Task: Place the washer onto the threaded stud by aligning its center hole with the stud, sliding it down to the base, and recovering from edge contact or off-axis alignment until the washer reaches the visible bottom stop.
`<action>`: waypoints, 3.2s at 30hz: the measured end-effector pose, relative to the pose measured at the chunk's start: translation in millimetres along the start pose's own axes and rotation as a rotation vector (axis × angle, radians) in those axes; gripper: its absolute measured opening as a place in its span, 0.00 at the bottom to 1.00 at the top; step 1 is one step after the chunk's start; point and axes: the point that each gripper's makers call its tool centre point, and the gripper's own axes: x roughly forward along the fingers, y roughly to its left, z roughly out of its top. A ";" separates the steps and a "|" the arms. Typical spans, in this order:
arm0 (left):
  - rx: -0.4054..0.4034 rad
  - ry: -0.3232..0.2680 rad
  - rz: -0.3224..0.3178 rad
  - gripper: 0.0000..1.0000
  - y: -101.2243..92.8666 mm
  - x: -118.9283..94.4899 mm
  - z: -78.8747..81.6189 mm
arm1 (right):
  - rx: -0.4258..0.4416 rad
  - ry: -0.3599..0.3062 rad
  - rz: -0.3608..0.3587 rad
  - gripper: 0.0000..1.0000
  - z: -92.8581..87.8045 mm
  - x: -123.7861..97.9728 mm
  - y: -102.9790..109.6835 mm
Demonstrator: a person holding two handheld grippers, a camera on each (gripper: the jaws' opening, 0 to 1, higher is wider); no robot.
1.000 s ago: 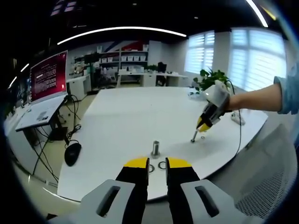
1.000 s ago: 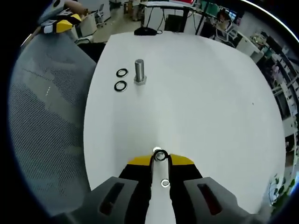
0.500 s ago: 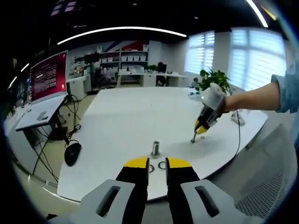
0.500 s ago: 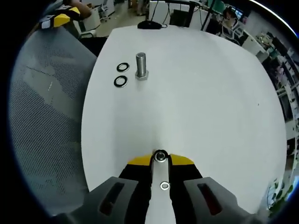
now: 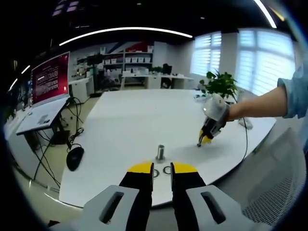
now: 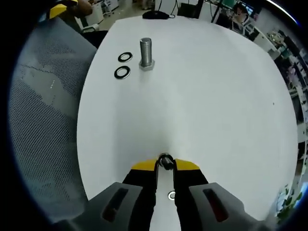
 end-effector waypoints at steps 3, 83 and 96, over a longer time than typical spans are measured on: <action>0.000 0.001 0.000 0.11 0.0 0.2 -0.1 | 0.001 0.000 -0.009 0.14 -0.1 2.0 1.1; -0.001 0.004 -0.005 0.10 -0.4 0.6 -0.1 | 0.578 -0.336 -0.228 0.14 -76.5 -39.8 -29.7; -0.005 -0.011 -0.002 0.10 0.2 -0.1 1.9 | 0.455 -0.382 -0.156 0.14 -29.1 -57.9 -5.6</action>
